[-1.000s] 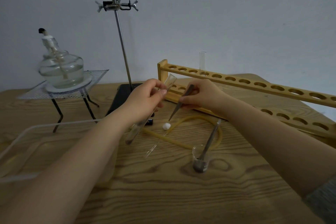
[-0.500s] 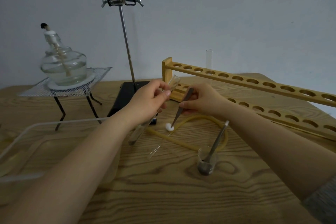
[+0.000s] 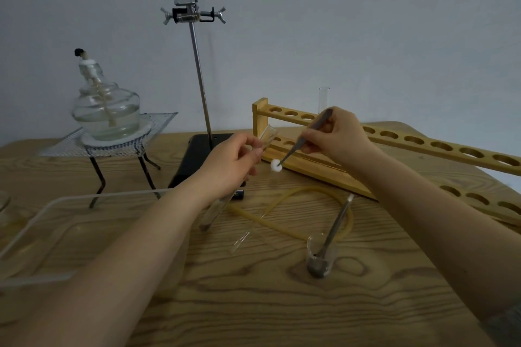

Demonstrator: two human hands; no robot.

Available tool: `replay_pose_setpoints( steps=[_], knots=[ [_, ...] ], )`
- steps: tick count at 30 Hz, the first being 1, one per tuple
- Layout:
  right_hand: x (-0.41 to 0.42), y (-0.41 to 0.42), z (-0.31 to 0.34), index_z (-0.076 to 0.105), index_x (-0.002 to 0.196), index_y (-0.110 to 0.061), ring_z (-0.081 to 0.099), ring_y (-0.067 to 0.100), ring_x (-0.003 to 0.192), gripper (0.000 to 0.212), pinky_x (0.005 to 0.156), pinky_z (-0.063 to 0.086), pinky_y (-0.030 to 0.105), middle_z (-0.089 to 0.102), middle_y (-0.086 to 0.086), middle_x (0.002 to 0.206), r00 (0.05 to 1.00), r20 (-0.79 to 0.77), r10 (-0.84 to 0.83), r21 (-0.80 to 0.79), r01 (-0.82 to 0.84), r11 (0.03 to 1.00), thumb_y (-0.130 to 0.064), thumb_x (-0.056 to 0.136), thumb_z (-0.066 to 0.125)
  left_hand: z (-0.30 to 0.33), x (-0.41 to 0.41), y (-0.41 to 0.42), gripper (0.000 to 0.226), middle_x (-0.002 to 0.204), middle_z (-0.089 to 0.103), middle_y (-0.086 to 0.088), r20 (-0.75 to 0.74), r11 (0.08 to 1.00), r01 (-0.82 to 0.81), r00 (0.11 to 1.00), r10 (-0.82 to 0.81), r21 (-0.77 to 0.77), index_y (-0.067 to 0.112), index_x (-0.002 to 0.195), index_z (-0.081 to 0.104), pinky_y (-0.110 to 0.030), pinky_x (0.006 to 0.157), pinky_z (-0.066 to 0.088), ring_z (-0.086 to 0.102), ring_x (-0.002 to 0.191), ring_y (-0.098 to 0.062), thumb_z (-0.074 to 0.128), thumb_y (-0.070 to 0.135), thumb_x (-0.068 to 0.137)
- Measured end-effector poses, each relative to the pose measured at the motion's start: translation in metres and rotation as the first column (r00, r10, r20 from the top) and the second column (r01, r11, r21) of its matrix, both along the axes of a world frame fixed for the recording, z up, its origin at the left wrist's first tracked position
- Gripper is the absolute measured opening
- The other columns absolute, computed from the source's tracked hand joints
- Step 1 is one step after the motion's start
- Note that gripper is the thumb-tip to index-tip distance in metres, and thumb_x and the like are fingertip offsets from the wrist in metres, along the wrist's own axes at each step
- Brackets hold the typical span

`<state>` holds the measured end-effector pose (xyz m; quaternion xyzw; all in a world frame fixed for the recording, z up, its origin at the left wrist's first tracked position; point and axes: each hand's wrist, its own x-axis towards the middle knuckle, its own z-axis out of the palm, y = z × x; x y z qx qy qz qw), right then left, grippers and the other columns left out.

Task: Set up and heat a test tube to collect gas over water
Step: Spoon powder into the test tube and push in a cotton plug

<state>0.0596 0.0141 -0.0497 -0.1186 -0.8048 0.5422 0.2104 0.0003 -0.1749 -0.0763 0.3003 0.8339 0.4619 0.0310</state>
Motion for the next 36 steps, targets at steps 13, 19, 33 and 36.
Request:
replay_pose_setpoints(
  steps=[13,19,33,36],
  knots=[
    [0.009,0.005,0.037,0.054,0.105,-0.002,0.072,0.020,0.067,0.019,0.071,0.061,0.032,0.071,0.014,0.084,0.967,-0.206,-0.152,-0.200,0.110,0.973,-0.005,0.089,0.063,-0.002,0.005,0.001,0.006,0.092,0.062,0.000,-0.023,1.000,0.011,1.000,-0.012,-0.024,0.029,0.101,0.050,-0.036,0.082,0.055,0.063,0.085,-0.013,0.048,0.026,0.096],
    [0.009,0.001,0.035,0.056,0.101,0.000,0.071,0.015,0.060,0.016,0.063,0.059,0.024,0.068,0.014,0.082,0.980,-0.180,-0.086,-0.176,0.053,0.983,-0.002,0.088,0.063,-0.001,0.008,0.003,0.009,0.089,0.060,0.003,-0.066,0.999,0.008,0.998,-0.011,-0.049,0.028,0.105,0.050,-0.025,0.075,0.049,0.059,0.078,-0.005,0.048,0.027,0.096],
    [0.012,-0.004,0.027,0.054,0.097,-0.002,0.072,0.024,0.073,0.014,0.065,0.060,0.028,0.068,0.015,0.083,0.993,-0.115,0.023,-0.186,-0.045,0.981,-0.002,0.087,0.064,0.001,0.013,0.009,0.012,0.094,0.058,0.004,-0.044,0.999,0.029,0.999,-0.031,-0.046,0.029,0.107,0.050,-0.020,0.071,0.046,0.059,0.082,-0.006,0.048,0.025,0.096],
    [0.014,0.000,0.030,0.054,0.100,0.000,0.073,0.025,0.076,0.016,0.068,0.060,0.030,0.068,0.016,0.084,0.992,-0.122,0.039,-0.224,-0.066,0.972,-0.001,0.087,0.065,0.002,0.012,0.009,0.013,0.094,0.058,0.005,-0.047,0.998,0.026,0.998,-0.028,-0.050,0.029,0.109,0.050,-0.019,0.069,0.044,0.059,0.083,-0.006,0.048,0.025,0.096]
  ],
)
